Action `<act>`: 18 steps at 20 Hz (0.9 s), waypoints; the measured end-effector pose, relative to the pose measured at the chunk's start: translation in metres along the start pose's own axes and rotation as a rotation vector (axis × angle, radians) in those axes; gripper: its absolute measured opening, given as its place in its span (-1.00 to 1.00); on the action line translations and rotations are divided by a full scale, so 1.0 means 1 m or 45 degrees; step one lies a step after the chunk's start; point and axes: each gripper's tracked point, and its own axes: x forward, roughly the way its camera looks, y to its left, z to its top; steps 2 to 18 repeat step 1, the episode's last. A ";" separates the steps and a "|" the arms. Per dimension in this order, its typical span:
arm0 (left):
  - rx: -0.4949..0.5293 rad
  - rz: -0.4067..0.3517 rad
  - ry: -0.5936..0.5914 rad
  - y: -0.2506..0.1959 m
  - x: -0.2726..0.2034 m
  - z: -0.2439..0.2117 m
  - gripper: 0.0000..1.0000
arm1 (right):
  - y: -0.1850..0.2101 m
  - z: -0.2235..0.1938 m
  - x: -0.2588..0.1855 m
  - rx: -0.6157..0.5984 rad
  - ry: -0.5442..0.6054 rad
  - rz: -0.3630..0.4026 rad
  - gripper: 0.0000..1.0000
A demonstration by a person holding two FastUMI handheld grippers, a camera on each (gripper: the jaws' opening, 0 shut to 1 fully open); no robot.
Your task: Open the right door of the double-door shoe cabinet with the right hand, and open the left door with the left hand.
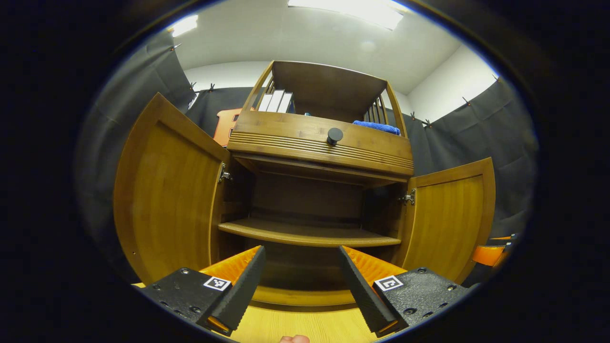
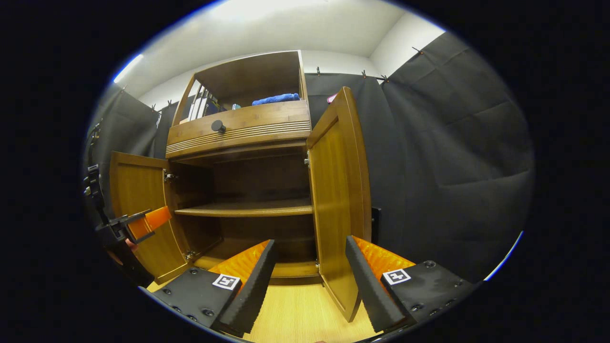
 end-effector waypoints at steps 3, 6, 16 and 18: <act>0.010 -0.002 -0.002 0.000 0.000 0.000 0.89 | 0.000 -0.001 0.000 0.000 0.002 -0.002 0.87; 0.010 -0.002 -0.002 0.000 0.000 0.000 0.89 | 0.000 -0.001 0.000 0.000 0.002 -0.002 0.87; 0.010 -0.002 -0.002 0.000 0.000 0.000 0.89 | 0.000 -0.001 0.000 0.000 0.002 -0.002 0.87; 0.010 -0.002 -0.002 0.000 0.000 0.000 0.89 | 0.000 -0.001 0.000 0.000 0.002 -0.002 0.87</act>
